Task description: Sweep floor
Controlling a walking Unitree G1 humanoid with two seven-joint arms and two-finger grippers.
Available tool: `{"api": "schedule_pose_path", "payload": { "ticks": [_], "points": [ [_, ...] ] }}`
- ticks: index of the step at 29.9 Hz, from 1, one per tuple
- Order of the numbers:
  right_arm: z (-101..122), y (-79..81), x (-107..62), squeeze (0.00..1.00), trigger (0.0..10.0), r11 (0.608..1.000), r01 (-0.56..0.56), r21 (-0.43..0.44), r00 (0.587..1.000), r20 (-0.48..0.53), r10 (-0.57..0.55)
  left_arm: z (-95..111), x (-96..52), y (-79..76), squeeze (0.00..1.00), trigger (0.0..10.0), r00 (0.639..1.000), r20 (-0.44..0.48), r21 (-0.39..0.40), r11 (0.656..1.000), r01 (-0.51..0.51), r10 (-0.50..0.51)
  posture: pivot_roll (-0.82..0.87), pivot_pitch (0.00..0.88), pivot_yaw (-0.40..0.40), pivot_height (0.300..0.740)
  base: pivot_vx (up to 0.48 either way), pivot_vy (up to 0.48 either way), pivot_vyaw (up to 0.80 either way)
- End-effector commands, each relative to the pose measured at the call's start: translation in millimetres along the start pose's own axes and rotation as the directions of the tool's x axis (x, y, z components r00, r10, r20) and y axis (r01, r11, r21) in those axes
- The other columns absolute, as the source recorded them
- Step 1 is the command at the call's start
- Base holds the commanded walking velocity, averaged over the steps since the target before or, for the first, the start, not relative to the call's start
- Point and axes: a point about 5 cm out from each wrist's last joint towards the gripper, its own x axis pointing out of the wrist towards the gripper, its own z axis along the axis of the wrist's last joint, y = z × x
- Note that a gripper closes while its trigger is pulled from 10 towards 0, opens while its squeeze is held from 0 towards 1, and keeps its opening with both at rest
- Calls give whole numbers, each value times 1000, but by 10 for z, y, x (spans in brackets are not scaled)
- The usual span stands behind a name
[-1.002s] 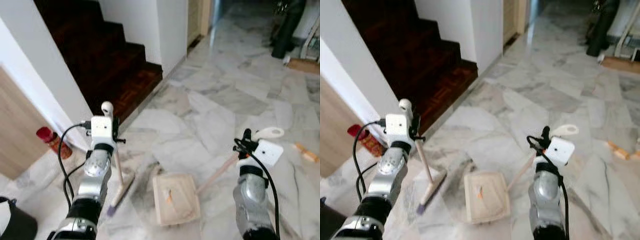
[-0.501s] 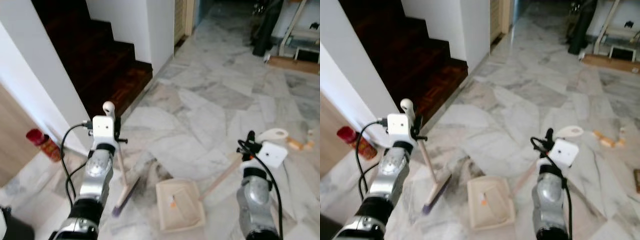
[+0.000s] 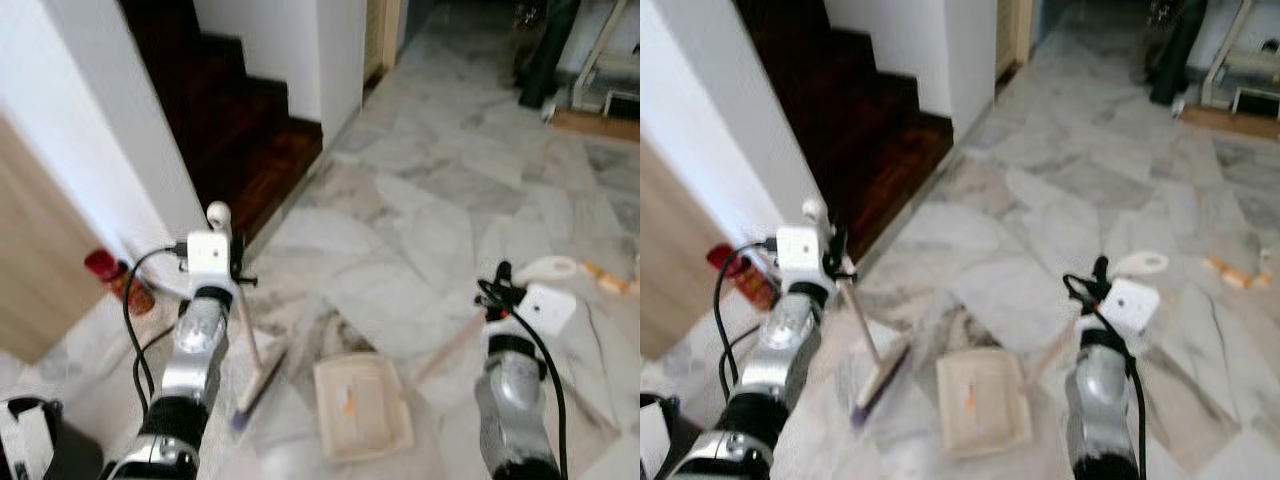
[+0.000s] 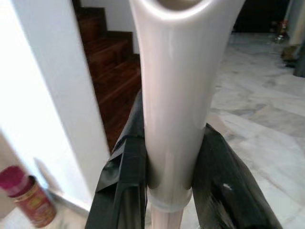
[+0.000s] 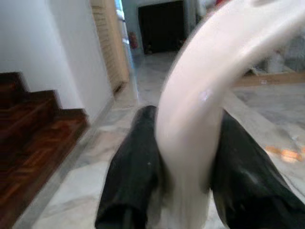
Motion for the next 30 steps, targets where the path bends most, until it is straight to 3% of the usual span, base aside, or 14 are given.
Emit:
{"api": "schedule_pose_path", "payload": {
  "ticks": [1, 5, 30],
  "points": [
    [71, 19, 33, 0, 10000, 1000, 4, 28, 999, 34, -5, 96, 37, -6, 0, 10000, 999, 42, 19, 1000, 7, -8, -31, 67, 70, 740, 0, 330, 0],
    [72, 18, 34, 0, 10000, 1000, 4, 29, 999, 35, -5, 98, 37, -7, 0, 10000, 999, 43, 20, 1000, 7, -8, -31, 68, 70, 740, 0, 330, 0],
    [66, 31, 40, 0, 10000, 998, -4, 62, 1000, 28, 3, 86, 35, -33, 0, 10000, 999, 41, 56, 998, 19, -22, -34, 63, 70, 740, 0, -38, 0]
  ]
}}
